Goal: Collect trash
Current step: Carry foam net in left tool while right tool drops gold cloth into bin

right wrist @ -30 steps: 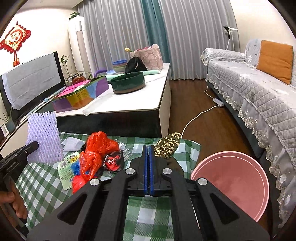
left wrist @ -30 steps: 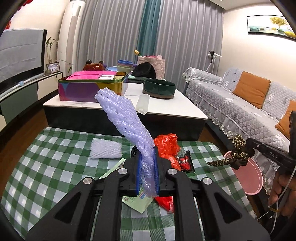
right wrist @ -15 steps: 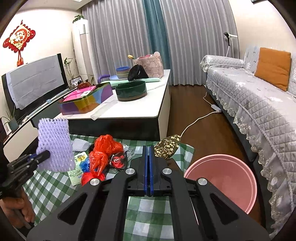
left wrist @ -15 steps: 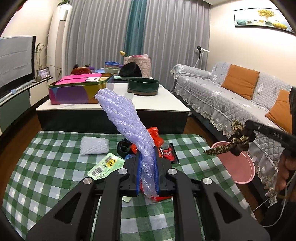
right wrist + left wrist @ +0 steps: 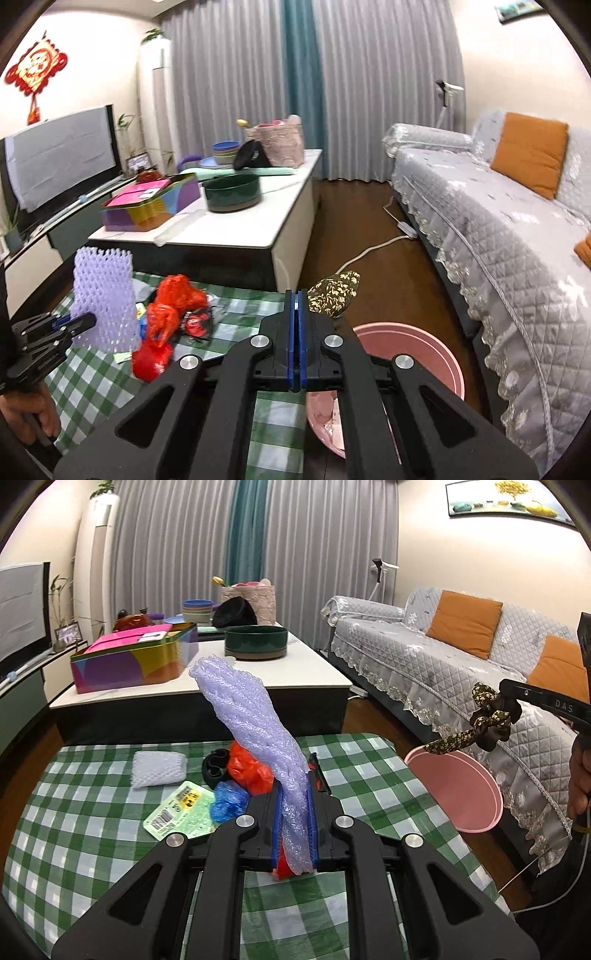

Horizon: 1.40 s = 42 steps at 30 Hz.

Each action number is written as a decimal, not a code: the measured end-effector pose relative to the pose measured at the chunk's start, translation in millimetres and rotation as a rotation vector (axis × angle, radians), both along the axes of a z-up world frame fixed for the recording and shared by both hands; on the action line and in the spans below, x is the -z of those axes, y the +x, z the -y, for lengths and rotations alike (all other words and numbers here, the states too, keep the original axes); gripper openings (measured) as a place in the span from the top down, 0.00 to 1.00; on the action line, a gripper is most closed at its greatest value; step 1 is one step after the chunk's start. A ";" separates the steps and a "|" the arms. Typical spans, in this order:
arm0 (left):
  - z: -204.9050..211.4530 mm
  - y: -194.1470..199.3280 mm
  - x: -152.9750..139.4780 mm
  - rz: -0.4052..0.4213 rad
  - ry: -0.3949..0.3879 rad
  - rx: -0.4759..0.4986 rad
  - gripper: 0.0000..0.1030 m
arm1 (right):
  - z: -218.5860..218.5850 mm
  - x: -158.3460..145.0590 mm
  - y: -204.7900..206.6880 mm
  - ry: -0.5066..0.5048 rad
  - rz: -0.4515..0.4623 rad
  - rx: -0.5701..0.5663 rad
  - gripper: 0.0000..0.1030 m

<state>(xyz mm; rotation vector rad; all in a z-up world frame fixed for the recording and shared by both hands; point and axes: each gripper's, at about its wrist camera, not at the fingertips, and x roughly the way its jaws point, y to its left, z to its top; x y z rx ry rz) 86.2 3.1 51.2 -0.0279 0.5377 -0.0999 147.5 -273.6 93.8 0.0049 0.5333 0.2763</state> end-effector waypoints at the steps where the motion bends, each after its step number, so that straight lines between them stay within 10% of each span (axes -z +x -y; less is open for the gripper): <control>1: 3.2 0.7 1.1 -0.002 0.004 0.005 0.89 | 3.0 2.1 0.5 0.005 0.000 0.009 0.98; 42: 105.4 38.0 7.0 -0.020 0.031 0.205 0.89 | 79.3 6.5 19.3 -0.042 0.053 0.231 0.98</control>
